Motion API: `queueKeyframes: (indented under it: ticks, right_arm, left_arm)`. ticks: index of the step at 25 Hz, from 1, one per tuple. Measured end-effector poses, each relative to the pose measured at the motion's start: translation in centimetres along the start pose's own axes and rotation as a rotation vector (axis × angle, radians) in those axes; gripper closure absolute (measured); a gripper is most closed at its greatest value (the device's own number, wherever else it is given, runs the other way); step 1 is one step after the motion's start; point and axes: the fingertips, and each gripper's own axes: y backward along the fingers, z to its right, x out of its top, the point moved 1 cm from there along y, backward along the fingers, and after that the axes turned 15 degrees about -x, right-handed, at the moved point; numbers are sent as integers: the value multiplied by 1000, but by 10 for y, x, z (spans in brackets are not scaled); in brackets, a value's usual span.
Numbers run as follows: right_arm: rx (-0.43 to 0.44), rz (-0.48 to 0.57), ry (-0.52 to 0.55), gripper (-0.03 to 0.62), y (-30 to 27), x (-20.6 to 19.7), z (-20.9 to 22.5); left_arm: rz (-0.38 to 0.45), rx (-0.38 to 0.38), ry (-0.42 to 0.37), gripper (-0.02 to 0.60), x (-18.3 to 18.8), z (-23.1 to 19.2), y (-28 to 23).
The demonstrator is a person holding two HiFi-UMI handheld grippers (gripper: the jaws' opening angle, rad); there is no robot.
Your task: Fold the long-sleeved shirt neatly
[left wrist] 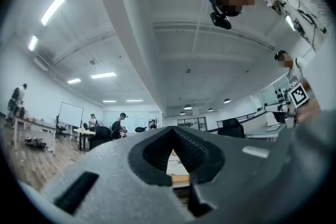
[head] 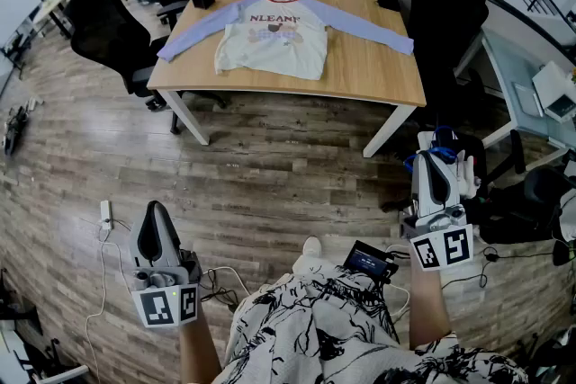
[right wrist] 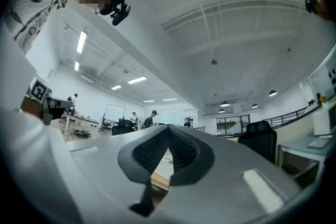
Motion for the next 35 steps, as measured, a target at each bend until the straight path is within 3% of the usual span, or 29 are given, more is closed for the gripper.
queueKeyframes:
  ticks: [6,13,17,18,22,29,35]
  right_arm:
    - [12,3,6,600,5,0,-4]
    - [17,43,-85,600,6,2,-5]
    - [6,18,-67,598,4,-6,-3]
    - [7,11,-66,561,3,-8,-3]
    - [0,-11,-86,357,-4,-16,0]
    - [1,-37,-93,167,-31,-28,11]
    - [33,-49,-86,161,-62,-38,21]
  left_arm:
    - [-15,55,73,583,-10,-8,12]
    - [-11,26,51,583,-7,-6,10]
    - [-24,21,18,581,-9,-2,5]
    - [-32,24,5,573,-10,-2,3]
    - [-45,49,22,393,-16,-6,-3]
    - [-81,119,16,124,-27,-21,-24]
    - [-110,120,27,106,-40,-17,-59]
